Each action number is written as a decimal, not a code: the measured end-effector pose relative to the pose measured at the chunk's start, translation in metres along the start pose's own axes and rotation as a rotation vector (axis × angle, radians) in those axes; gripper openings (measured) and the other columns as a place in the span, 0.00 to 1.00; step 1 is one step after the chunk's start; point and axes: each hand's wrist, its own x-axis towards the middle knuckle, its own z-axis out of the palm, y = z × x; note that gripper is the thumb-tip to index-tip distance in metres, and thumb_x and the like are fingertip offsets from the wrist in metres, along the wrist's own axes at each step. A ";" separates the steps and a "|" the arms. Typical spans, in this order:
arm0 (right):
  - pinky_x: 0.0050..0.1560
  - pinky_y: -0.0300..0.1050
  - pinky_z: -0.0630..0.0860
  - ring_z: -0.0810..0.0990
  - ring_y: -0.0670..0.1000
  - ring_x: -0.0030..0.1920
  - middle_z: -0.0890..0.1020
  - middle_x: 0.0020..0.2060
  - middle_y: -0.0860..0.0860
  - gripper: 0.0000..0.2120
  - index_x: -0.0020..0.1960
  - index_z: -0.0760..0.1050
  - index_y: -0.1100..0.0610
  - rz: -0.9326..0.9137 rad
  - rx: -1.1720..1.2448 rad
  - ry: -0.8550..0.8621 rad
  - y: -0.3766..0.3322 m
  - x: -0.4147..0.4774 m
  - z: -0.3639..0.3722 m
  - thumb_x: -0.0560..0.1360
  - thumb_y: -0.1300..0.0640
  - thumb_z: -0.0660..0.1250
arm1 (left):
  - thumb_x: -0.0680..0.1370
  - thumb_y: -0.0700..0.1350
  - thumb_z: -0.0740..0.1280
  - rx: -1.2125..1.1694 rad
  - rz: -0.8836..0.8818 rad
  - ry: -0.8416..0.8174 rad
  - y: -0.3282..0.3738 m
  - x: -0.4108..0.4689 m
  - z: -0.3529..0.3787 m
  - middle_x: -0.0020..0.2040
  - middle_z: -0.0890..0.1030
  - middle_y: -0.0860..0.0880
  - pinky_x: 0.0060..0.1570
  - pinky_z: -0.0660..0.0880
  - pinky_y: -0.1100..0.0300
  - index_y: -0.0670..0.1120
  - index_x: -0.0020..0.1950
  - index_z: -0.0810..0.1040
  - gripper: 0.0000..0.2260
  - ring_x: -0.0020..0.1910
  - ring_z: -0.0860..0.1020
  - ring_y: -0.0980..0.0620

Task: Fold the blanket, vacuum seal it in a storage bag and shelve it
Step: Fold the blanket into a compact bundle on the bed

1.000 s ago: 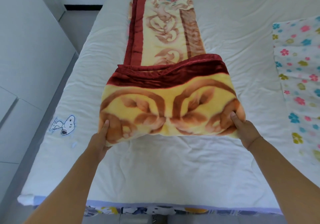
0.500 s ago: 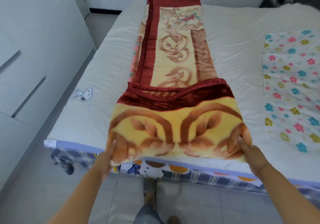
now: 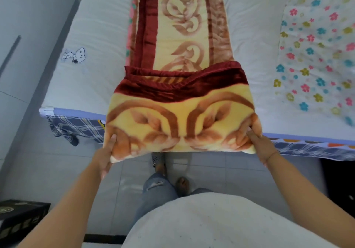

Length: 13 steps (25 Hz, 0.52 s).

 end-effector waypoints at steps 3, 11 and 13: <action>0.53 0.46 0.67 0.74 0.55 0.53 0.77 0.57 0.57 0.27 0.66 0.71 0.67 -0.005 -0.012 0.009 -0.027 0.013 0.005 0.79 0.46 0.62 | 0.66 0.63 0.72 0.017 -0.030 0.046 0.049 0.012 0.004 0.57 0.81 0.43 0.53 0.77 0.48 0.39 0.63 0.74 0.36 0.54 0.80 0.45; 0.60 0.56 0.76 0.80 0.54 0.57 0.81 0.58 0.55 0.53 0.60 0.77 0.57 -0.067 0.306 0.009 -0.185 0.118 -0.016 0.43 0.28 0.78 | 0.76 0.51 0.67 0.053 0.198 -0.243 0.270 0.057 0.056 0.51 0.83 0.49 0.47 0.77 0.52 0.47 0.59 0.78 0.14 0.53 0.79 0.50; 0.52 0.49 0.77 0.80 0.50 0.55 0.82 0.55 0.50 0.35 0.59 0.78 0.54 -0.145 0.408 -0.069 -0.248 0.115 -0.012 0.58 0.35 0.77 | 0.78 0.42 0.65 0.037 0.235 -0.220 0.318 0.082 0.072 0.49 0.81 0.50 0.46 0.76 0.53 0.49 0.58 0.76 0.09 0.52 0.77 0.50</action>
